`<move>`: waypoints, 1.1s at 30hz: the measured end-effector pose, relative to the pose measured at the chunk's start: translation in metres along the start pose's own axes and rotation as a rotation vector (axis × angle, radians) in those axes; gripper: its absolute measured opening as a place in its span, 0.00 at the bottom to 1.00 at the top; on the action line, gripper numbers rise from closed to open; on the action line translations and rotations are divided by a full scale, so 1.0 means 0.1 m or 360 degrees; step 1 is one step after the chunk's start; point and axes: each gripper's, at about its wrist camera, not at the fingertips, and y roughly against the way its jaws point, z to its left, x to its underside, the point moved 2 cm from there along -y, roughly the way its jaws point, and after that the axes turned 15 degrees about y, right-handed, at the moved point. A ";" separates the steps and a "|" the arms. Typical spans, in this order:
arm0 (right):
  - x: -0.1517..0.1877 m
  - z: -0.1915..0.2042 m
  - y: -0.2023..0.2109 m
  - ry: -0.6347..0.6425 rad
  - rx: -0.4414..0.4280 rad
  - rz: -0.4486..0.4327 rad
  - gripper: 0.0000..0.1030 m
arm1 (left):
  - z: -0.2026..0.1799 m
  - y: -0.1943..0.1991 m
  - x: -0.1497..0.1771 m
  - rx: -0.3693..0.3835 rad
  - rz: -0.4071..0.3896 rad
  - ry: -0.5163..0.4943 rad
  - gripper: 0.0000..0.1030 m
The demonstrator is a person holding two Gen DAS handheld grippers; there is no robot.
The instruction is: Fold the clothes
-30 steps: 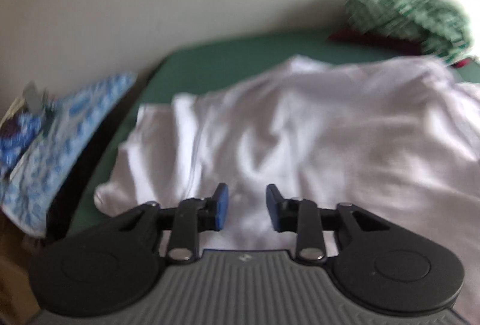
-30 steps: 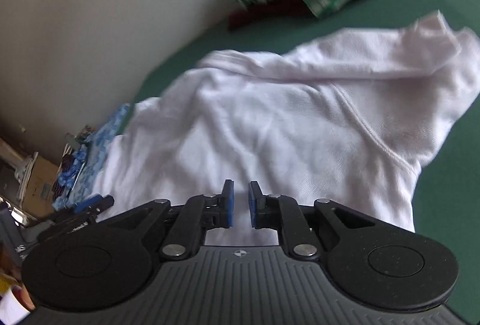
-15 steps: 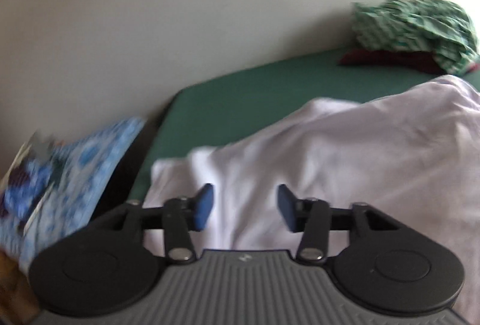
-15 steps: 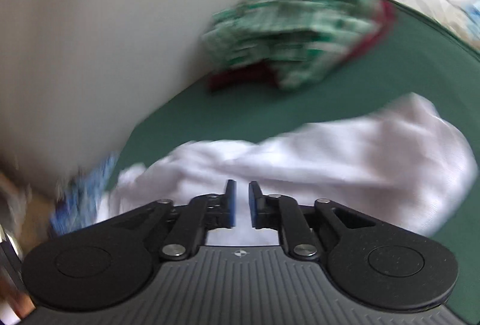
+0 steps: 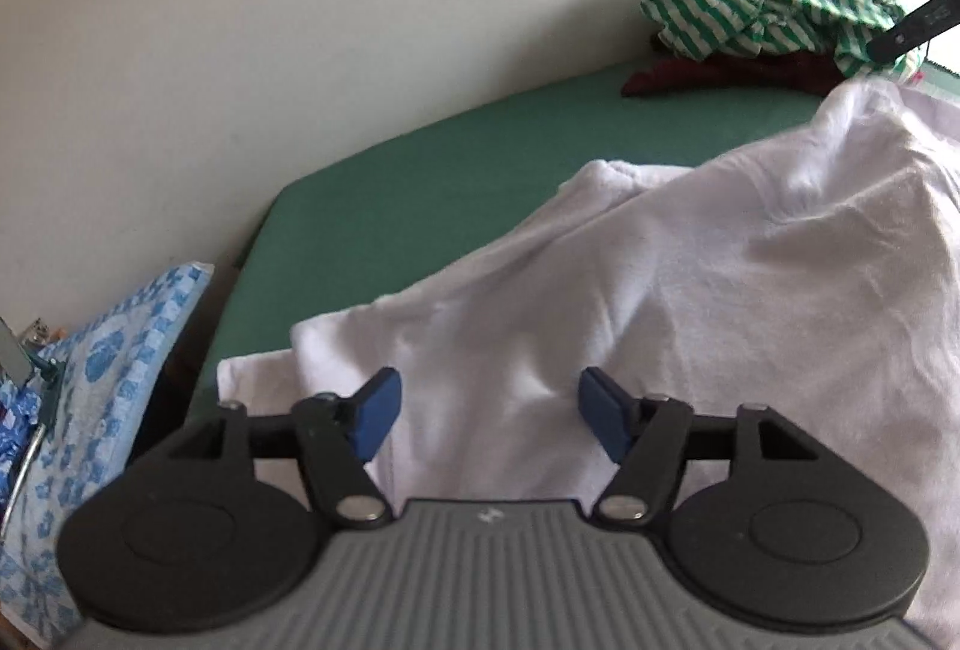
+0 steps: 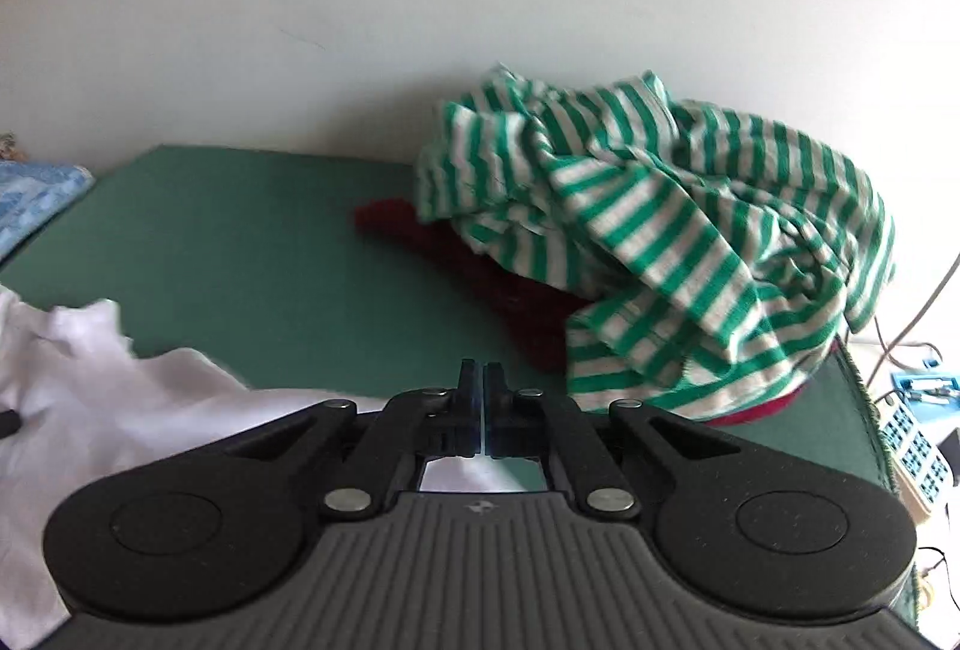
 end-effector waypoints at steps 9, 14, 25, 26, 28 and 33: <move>-0.46 0.41 -0.21 -0.0266 -0.0757 0.0132 0.42 | 0.17 0.15 -0.69 0.0516 0.0052 0.0305 0.75; -0.48 0.87 -0.50 -0.0009 -0.0845 0.0348 0.41 | -0.04 -0.28 -1.10 0.0578 0.0273 0.0304 0.75; -0.39 0.80 -0.34 0.0012 -0.0637 0.0043 0.06 | -0.27 -0.86 -1.07 0.0584 0.0660 0.0408 0.18; -0.42 0.76 -0.29 -0.0018 -0.0596 -0.0039 0.06 | -0.25 -0.82 -1.12 0.0608 0.0617 0.0429 0.16; -0.46 0.68 -0.17 -0.0041 -0.0463 -0.0215 0.06 | -0.25 -0.72 -1.25 0.0584 0.0437 0.0367 0.15; -0.44 0.78 -0.24 0.0112 -0.0159 -0.0290 0.06 | -0.50 -0.72 -1.27 0.0261 0.0116 -0.0024 0.16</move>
